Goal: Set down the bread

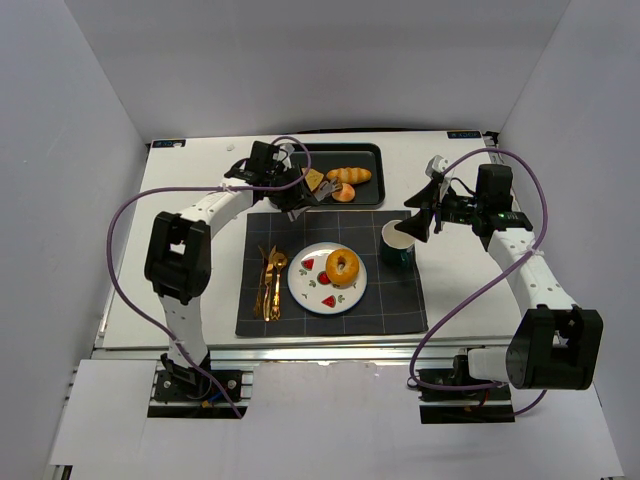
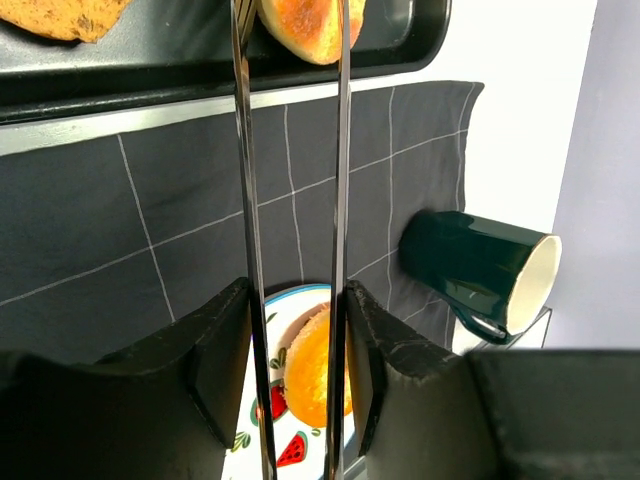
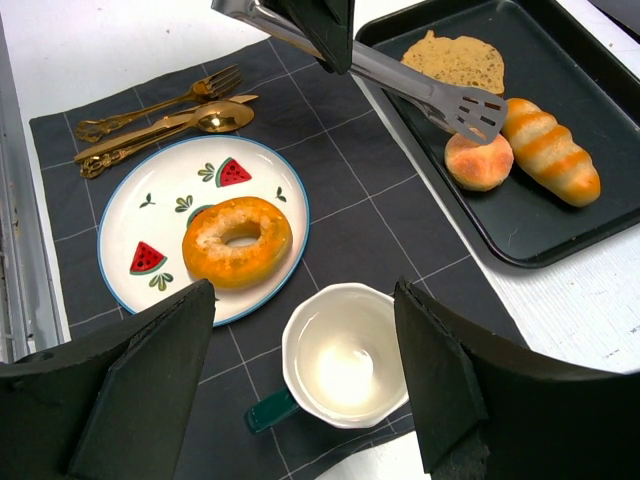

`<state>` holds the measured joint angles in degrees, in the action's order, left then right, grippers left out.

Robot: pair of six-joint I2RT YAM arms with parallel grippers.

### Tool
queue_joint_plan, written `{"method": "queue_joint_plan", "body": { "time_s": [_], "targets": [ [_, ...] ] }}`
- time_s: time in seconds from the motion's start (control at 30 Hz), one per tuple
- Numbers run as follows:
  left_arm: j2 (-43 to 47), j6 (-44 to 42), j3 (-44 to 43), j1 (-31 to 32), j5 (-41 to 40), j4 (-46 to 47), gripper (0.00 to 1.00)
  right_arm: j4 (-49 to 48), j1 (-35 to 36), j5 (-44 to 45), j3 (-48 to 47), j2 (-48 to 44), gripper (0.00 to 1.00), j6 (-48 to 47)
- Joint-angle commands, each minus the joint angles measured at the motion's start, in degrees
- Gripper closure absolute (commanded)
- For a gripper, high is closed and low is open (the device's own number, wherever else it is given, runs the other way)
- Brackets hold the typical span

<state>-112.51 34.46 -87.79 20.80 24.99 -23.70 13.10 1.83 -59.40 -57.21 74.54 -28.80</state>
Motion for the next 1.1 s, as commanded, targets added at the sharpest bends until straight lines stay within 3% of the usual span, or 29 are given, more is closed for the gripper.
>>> {"method": "queue_joint_plan", "body": {
  "time_s": [0.0, 0.27, 0.63, 1.07],
  "targets": [
    [-0.4, -0.7, -1.3, -0.1, 1.2, -0.6, 0.5, -1.9, -0.4, -1.4, 0.1, -1.2, 0.23, 0.6],
    [-0.9, -0.2, -1.9, -0.1, 2.4, 0.2, 0.61, -1.9, -0.3, -1.4, 0.2, -1.2, 0.23, 0.6],
    [1.1, 0.3, -1.3, -0.1, 3.7, 1.8, 1.0, -1.9, -0.4, -1.3, 0.6, -1.8, 0.23, 0.5],
    [6.3, 2.3, 0.7, -1.4, 2.9, 3.9, 1.0, -1.9, -0.4, -1.5, 0.9, -2.1, 0.23, 0.6]
  ]
}}
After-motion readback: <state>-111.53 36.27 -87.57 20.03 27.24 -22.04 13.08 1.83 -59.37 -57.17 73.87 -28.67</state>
